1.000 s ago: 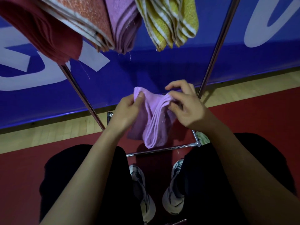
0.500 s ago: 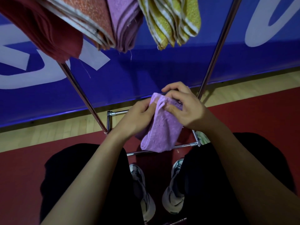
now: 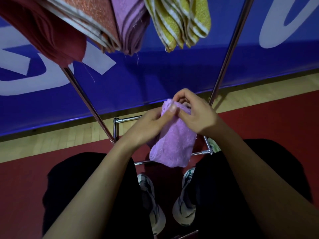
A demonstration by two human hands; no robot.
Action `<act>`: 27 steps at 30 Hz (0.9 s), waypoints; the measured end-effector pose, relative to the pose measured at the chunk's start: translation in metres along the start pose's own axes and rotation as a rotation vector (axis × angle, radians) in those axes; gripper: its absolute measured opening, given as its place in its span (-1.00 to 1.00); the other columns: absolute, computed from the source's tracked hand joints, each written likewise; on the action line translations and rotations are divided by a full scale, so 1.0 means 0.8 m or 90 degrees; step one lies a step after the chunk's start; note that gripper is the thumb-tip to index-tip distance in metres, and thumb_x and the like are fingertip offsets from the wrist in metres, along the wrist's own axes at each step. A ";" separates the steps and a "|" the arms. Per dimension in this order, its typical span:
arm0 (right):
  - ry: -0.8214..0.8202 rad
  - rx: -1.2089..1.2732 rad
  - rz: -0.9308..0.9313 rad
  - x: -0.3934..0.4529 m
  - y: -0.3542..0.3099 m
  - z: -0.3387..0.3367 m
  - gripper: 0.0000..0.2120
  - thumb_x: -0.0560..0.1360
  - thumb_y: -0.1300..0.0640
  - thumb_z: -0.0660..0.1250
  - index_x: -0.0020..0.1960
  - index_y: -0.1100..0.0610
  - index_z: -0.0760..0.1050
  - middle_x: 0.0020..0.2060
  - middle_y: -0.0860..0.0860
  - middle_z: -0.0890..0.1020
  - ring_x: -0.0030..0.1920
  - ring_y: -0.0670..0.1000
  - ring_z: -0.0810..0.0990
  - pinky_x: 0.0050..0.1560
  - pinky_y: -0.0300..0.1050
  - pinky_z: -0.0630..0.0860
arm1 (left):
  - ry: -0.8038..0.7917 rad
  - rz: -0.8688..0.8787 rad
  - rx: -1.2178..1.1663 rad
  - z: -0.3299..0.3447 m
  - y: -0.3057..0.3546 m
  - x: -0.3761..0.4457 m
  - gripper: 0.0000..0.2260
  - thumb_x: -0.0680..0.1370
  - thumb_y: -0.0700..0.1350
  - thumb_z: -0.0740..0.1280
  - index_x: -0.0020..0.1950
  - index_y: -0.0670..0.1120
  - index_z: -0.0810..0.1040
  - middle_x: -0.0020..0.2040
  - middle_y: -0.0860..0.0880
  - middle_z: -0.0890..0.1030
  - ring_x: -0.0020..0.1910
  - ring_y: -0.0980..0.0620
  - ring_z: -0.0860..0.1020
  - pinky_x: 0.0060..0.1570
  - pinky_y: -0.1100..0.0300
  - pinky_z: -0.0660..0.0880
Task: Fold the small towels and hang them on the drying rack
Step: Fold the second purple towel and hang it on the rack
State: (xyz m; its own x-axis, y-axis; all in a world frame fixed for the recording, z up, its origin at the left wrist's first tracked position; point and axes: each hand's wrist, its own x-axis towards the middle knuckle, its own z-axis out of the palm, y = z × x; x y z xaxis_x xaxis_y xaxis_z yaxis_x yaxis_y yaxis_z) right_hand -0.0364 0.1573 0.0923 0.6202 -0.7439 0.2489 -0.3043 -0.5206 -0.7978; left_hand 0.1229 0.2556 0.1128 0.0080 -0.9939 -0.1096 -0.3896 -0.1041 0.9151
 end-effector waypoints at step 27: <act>0.226 0.000 0.010 0.005 0.027 -0.062 -0.64 0.69 0.14 0.17 0.46 0.00 0.24 -0.15 -0.10 0.43 -0.21 -0.19 0.46 -0.05 -0.11 0.43 | 0.157 0.171 0.218 -0.023 -0.037 0.007 -0.77 0.62 0.04 0.40 0.17 0.09 0.37 -0.37 -0.12 0.49 -0.43 -0.14 0.43 -0.36 -0.08 0.46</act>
State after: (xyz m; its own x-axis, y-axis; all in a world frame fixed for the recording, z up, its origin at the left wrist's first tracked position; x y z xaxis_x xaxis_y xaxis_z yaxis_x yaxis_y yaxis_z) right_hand -0.0765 0.1222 0.1036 0.3260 -0.8511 0.4115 -0.3121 -0.5078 -0.8030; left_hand 0.1518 0.2527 0.0920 0.0675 -0.9671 0.2451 -0.6880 0.1328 0.7135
